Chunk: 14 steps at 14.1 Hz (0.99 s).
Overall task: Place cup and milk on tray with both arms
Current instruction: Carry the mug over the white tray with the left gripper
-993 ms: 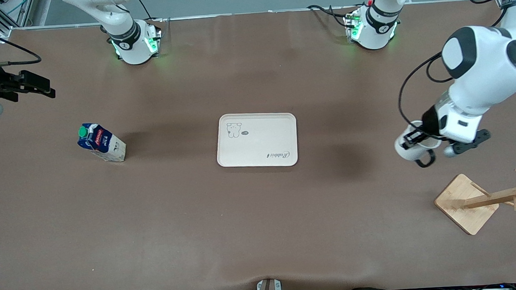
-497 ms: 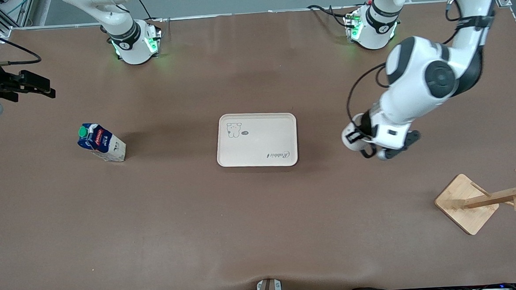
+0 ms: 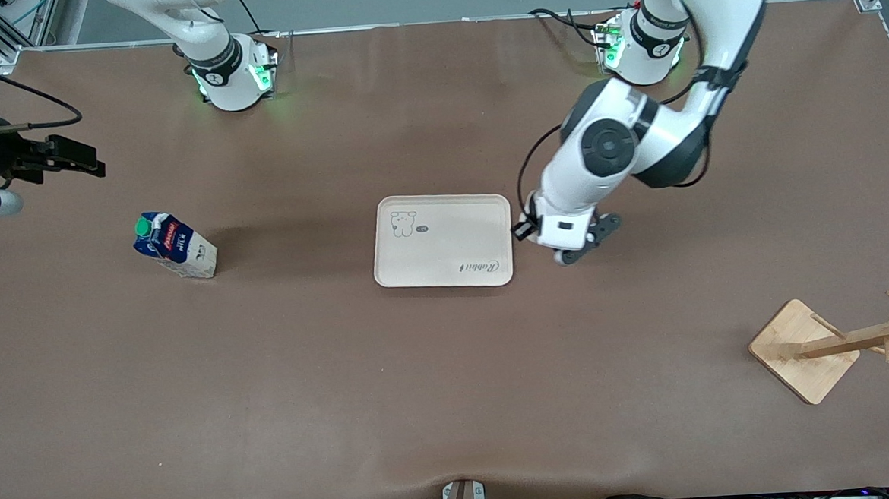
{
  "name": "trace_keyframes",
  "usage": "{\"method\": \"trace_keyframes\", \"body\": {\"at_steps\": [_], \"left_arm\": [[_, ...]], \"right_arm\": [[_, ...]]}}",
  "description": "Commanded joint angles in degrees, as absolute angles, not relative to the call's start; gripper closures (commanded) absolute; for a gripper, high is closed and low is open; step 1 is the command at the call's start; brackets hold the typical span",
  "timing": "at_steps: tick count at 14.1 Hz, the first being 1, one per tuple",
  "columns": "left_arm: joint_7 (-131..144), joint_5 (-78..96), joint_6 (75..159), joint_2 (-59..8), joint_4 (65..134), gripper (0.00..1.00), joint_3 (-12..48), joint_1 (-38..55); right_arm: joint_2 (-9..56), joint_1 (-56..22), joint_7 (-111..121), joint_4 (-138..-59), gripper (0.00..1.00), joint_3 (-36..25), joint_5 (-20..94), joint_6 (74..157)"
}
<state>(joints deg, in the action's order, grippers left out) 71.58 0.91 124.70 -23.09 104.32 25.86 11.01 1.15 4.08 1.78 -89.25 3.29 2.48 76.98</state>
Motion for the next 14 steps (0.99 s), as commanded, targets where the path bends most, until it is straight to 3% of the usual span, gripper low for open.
{"method": "trace_keyframes", "body": {"at_steps": [1, 6, 14], "left_arm": [[77.5, -1.14, 126.91, -26.36, 102.66, 1.0, 25.4, 14.75], [91.74, -9.56, 130.6, -31.46, 102.57, 1.0, 25.4, 20.38], [95.89, -11.25, 131.39, -34.01, 101.78, 1.0, 25.31, 23.11]], "right_arm": [[1.76, 4.75, 2.29, -88.86, 0.0, 3.69, 3.34, 76.64], [1.93, 4.83, 2.37, -88.77, 0.0, 3.69, 3.25, 77.08], [2.02, 4.83, 2.46, -88.77, 0.0, 3.69, 3.25, 77.25]]}}
